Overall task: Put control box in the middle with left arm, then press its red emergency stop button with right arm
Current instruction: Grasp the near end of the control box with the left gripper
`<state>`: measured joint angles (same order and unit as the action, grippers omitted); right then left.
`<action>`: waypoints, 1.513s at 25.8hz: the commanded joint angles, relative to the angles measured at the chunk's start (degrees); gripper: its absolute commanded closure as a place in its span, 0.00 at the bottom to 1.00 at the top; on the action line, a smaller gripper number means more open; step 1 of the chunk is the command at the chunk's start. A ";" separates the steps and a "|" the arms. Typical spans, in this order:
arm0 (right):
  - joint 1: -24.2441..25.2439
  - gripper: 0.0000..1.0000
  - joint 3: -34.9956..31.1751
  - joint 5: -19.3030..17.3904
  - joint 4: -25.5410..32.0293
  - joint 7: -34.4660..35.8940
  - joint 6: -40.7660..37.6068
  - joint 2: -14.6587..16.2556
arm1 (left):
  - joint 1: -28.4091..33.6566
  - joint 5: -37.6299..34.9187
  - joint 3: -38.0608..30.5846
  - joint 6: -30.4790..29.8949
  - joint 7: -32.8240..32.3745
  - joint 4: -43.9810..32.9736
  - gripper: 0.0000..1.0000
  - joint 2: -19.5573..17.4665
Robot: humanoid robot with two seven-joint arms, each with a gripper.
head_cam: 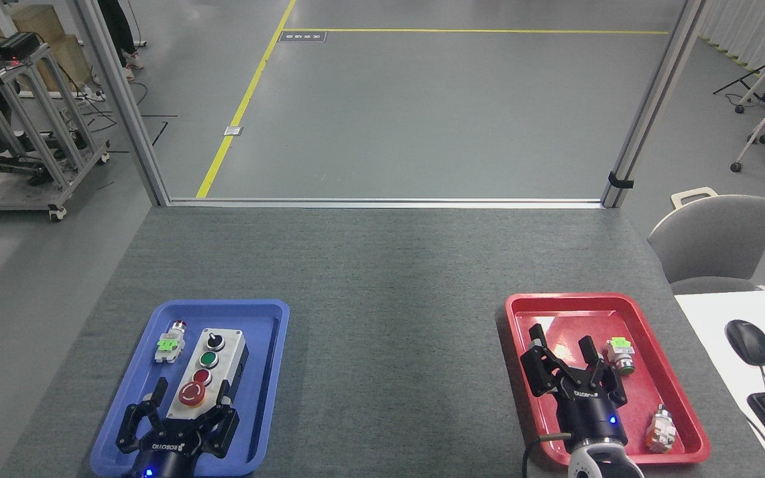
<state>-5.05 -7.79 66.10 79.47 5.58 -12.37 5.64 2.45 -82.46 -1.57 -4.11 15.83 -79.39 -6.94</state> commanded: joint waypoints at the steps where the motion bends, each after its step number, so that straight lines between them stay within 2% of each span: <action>1: -0.23 0.00 0.05 -0.01 -0.54 0.05 -0.02 -0.02 | -0.52 -1.92 0.07 0.60 2.10 4.24 0.01 0.17; 3: -0.32 0.00 0.05 -0.09 -0.54 -0.22 -0.11 0.16 | -0.87 -1.92 -0.02 0.77 2.10 5.56 0.01 0.17; 5: -0.23 0.00 0.05 -1.94 -0.45 -0.31 -0.20 -0.02 | -1.31 -2.00 0.07 1.56 2.19 6.18 0.01 -0.27; 14: -0.23 0.00 -1.09 -17.93 -0.63 -0.39 0.41 2.00 | -4.39 -2.00 -0.02 2.53 2.10 11.36 0.01 -0.45; 23: 0.83 0.00 -1.44 -20.57 -0.19 -0.39 -0.11 1.65 | -6.76 -1.92 0.16 2.44 2.10 16.63 0.01 0.26; 29: 1.88 0.00 -4.08 -29.98 0.07 -0.31 -0.29 0.86 | -11.51 -1.57 1.13 2.44 2.10 22.70 0.01 0.78; 34: 2.67 0.00 -3.46 -29.98 1.65 -0.39 -0.29 1.74 | -13.44 -1.04 1.13 2.62 2.01 25.86 0.01 1.40; 35: 2.23 0.00 -3.46 -29.98 1.74 -0.39 -0.29 1.83 | -13.79 -0.95 1.13 2.71 2.01 26.30 0.02 1.49; 37: 1.71 0.00 -3.55 -29.89 2.18 -0.39 -0.29 2.00 | -14.67 -1.04 1.13 2.71 2.10 27.18 0.14 1.40; 39: 0.74 0.00 -3.46 -29.89 2.09 -0.39 -0.29 2.36 | -14.93 -1.04 1.13 2.36 2.01 27.71 0.40 0.96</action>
<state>-3.35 -11.30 36.19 81.37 5.17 -12.71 7.60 -11.75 -83.50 -0.44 -1.63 18.01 -52.70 -5.67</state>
